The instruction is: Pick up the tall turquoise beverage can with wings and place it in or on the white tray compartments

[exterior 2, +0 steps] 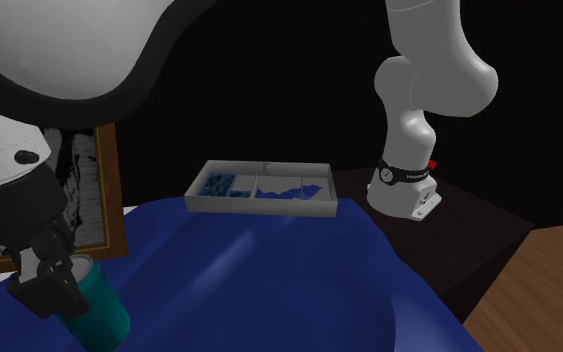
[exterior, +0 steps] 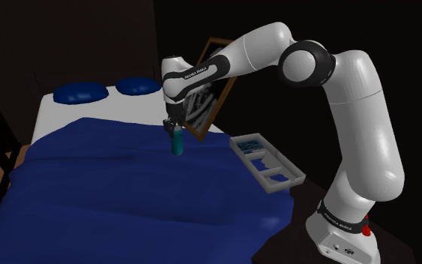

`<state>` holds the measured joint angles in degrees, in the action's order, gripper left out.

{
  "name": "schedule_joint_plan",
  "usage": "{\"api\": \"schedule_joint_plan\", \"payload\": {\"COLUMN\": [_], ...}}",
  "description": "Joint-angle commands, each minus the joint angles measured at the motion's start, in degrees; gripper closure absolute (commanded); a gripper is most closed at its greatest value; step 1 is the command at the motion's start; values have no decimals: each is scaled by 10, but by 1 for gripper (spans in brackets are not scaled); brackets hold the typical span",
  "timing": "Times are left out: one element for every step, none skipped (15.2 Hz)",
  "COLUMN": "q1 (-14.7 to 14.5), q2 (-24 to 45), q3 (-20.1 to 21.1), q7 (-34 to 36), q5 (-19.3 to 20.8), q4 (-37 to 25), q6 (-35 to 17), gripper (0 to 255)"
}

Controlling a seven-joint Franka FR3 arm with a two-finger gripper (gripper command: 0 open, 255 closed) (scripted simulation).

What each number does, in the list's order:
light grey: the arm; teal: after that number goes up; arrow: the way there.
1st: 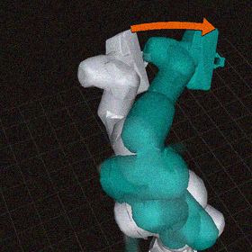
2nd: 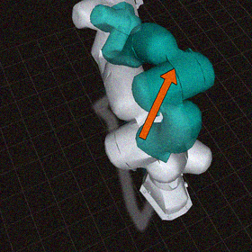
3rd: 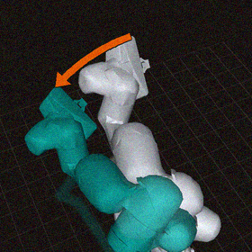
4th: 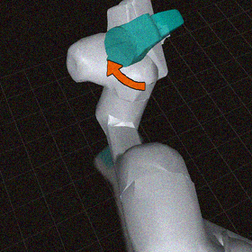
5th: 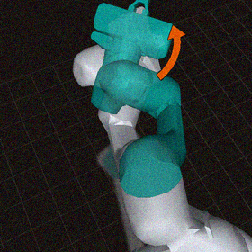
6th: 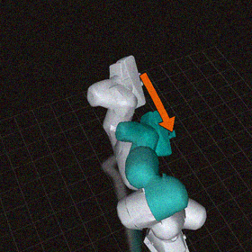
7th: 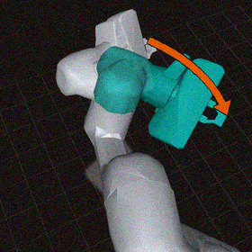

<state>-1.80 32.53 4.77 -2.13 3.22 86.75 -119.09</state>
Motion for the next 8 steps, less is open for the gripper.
{"api": "schedule_joint_plan", "payload": {"q1": [1,1,1,1,1,1,1,1], "q2": [-6,-9,-12,-15,-17,-20,-22,-24], "q3": [0,0,1,1,1,1,1,1], "q7": [-1,-1,-2,-2,-2,-2,-3,-3], "q5": [-1,-1,-1,-2,-2,-2,-2,-3], "q4": [-5,-9,-12,-16,-19,-23,-28,-32], "q6": [12,18,24,30,37,43,50,56], "gripper": [255,255,255,255,255,255,255,255]}}
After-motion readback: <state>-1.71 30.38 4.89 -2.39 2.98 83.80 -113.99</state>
